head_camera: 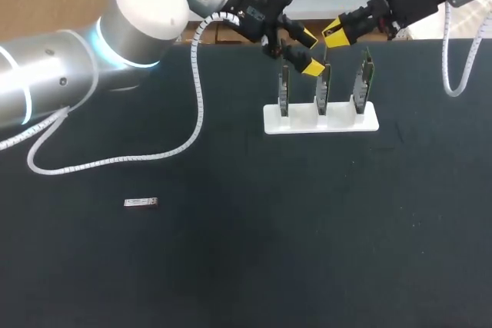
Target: Pick up the optical module with the left hand, and insert it into the network port with the right hand.
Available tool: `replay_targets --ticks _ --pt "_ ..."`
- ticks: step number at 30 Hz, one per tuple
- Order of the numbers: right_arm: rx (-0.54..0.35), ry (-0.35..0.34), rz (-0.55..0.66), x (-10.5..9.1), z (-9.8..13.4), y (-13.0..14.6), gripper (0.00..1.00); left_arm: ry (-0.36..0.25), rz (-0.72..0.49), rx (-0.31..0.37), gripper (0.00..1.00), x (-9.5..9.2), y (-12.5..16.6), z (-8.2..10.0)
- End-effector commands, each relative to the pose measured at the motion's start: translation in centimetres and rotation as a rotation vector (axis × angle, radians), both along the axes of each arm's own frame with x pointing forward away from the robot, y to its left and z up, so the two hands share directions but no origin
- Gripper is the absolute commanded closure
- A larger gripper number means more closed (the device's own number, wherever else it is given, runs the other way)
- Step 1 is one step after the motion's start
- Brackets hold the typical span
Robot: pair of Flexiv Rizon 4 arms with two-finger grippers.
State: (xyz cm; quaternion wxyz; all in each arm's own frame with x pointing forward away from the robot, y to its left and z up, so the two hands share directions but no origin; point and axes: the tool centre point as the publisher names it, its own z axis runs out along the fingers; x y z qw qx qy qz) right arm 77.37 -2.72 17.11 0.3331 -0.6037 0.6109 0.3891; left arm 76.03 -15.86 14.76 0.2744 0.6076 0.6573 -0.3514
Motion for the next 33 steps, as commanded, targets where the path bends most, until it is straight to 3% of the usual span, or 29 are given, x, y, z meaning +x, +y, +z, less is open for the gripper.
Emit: replay_targets --ticks 1,33 --pt "0.001 -0.007 -0.01 -0.4 -0.08 0.11 1.0 0.002 -0.004 0.003 0.0 0.21 -0.07 0.01" --pt "0.011 -0.069 -0.01 -0.34 0.13 -0.08 1.0 0.002 -0.004 0.003 0.0 0.21 -0.07 0.01"
